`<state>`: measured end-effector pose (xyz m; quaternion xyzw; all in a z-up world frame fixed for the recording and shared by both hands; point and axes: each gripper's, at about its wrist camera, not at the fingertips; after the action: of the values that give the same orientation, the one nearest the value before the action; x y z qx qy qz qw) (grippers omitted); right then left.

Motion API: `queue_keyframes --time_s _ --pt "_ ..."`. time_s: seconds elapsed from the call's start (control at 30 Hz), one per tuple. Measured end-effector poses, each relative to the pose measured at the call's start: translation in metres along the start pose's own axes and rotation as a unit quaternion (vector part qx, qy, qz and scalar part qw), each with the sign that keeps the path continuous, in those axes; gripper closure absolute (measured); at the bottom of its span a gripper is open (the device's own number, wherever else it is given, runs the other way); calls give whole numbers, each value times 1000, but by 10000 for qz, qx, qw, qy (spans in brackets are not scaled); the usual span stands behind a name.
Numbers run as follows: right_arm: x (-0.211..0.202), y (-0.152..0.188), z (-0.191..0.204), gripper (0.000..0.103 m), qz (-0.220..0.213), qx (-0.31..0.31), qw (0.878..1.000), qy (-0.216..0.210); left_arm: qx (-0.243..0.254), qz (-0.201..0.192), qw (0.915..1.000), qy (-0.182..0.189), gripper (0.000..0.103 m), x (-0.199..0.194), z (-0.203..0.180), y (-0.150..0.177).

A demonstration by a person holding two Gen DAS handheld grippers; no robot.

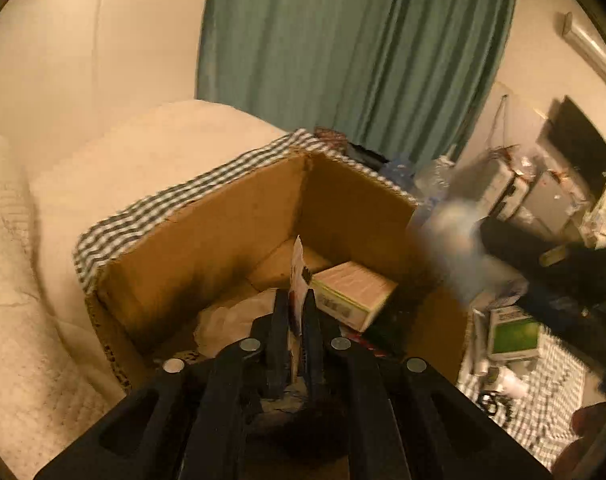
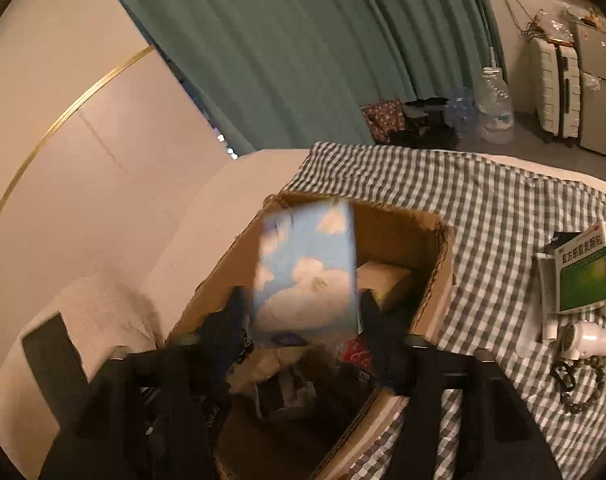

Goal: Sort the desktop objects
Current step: 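Carry the sachet and tissue pack into the box and release both, then grasp the dark bead bracelet with the left gripper and lift it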

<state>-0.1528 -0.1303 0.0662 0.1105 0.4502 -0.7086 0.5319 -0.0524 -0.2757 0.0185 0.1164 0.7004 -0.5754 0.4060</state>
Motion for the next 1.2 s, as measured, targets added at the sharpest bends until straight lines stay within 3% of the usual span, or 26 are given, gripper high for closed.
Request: queue_keyframes --time_s 0.03,0.07,0.13,0.2,0.3,0.47,0.6,0.77,0.87,1.03,1.1,1.13,1.17,1.2 --pt "-10 -3 -1 10 -276 30 9991 323 -26 27 10000 -78 77 0 0 0" --pt "-20 -4 -1 9 -478 39 9978 447 -47 78 9998 -169 43 0 0 0" --pt "-43 -7 -10 9 -739 42 9966 365 -101 37 9992 -375 17 -6 -2 1" --pt "-70 -8 -25 9 -1032 78 9935 468 -122 -124 9991 -397 17 -16 -7 0" --pt "-114 0 -59 9 -1422 42 9858 897 -14 -309 9995 -72 13 -29 -27 -4" --pt "-164 26 -136 9 -1689 366 9706 1677 724 -476 9942 629 2 -39 -104 8" --pt "-187 62 -210 9 -1769 757 9515 2399 1383 -302 9798 1412 2 -28 -175 34" --pt "-194 100 -293 9 -1662 1641 9460 2249 2200 120 9622 1601 2 17 -246 71" --pt "-180 113 -315 9 -1528 1819 9479 2125 2282 435 9574 1716 2 46 -263 90" --pt "-157 108 -328 9 -1323 1989 9493 2045 1969 838 9553 2043 7 83 -278 97" --pt "-153 110 -334 9 -1280 2036 9487 2051 2130 797 9515 2074 16 90 -287 99" --pt "-151 111 -336 9 -1253 2056 9479 2087 2258 743 9489 2078 27 93 -292 102" --pt "-149 111 -338 9 -1221 2075 9475 2105 2409 699 9452 2089 49 95 -298 104" --pt "-147 112 -340 9 -1205 2090 9471 2114 2526 697 9427 2067 61 97 -301 105"
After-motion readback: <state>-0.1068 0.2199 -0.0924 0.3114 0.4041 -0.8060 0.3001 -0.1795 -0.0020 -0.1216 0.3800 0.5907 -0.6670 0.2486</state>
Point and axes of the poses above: each gripper's, at about its wrist camera, not at the fingertips, and x roughly the way its jaws point, z to its left, y to its underside, and after that the axes turned 14 degrees about x, right-handed
